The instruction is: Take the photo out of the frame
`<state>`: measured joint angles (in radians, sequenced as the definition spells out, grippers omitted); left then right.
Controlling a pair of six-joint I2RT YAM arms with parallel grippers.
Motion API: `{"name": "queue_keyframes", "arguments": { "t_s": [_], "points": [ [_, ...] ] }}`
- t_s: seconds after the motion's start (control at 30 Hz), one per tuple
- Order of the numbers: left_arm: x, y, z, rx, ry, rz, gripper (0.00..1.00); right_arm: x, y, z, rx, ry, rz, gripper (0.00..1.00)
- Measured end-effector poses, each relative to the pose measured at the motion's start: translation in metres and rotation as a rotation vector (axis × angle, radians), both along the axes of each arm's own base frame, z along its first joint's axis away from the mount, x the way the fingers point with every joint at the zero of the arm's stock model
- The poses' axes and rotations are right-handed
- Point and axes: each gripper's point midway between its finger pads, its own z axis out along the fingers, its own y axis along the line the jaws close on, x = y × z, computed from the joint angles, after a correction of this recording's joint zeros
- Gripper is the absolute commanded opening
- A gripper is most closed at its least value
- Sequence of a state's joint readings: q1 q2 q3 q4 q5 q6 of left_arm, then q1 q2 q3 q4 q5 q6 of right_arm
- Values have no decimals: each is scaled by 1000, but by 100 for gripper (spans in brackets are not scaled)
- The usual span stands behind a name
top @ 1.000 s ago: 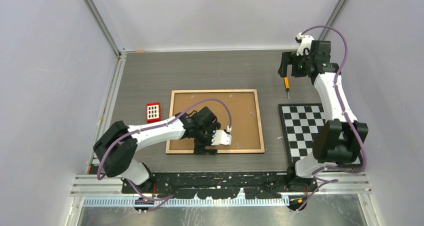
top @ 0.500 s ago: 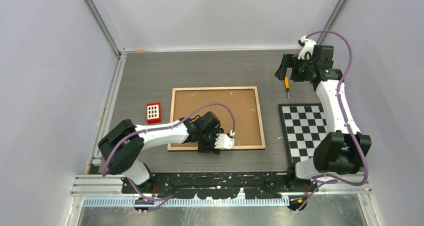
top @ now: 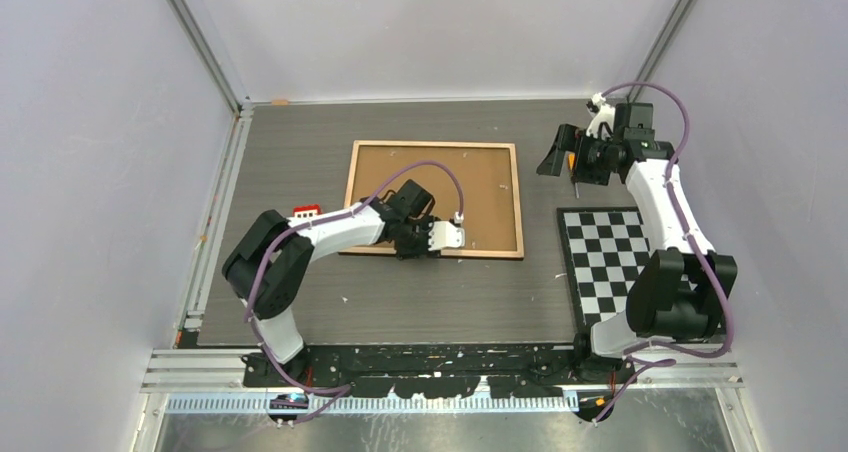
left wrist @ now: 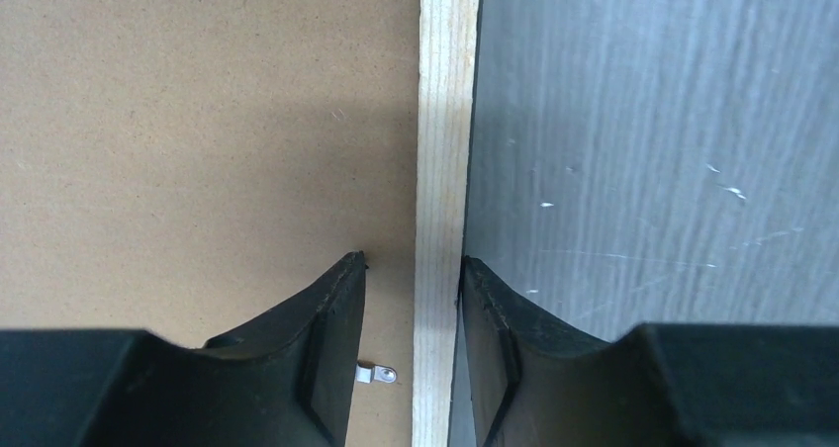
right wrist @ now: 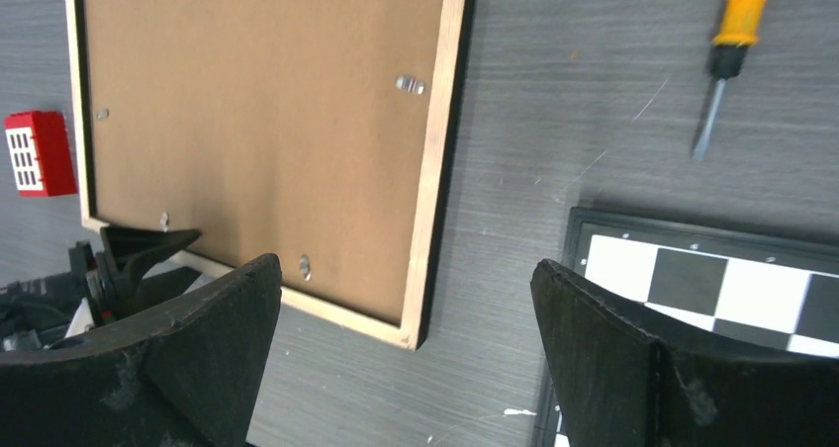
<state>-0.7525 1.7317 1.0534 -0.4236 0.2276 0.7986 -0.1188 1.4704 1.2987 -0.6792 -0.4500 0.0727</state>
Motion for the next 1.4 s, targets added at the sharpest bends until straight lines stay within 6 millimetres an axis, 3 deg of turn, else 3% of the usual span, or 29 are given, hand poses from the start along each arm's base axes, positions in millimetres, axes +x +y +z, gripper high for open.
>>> {"name": "queue_keyframes", "arguments": {
  "t_s": [0.13, 0.23, 0.3, 0.5, 0.8, 1.13, 1.4],
  "points": [
    [10, -5, 1, 2, 0, 5, 43, -1, 5, -17, 45, 68, -3, 100],
    [11, -7, 1, 6, 5, 4, 53, -1, 8, -31, 73, 126, -14, 100],
    [13, -9, 0, 8, 3, 2, 52, -2, 8, -42, 87, 177, -28, 100],
    [11, -17, -1, 27, -16, -16, 37, -13, 12, -72, 124, 304, -49, 98],
    [1, -22, 2, 50, 9, -21, 0, -36, 25, -93, 198, 403, -40, 88],
    [-9, -23, 12, 12, 76, 25, 0, -57, 40, -130, 295, 564, -27, 85],
    [-12, -27, 39, -57, 90, 41, 0, -64, 57, -135, 412, 639, -15, 78]
  ]
}}
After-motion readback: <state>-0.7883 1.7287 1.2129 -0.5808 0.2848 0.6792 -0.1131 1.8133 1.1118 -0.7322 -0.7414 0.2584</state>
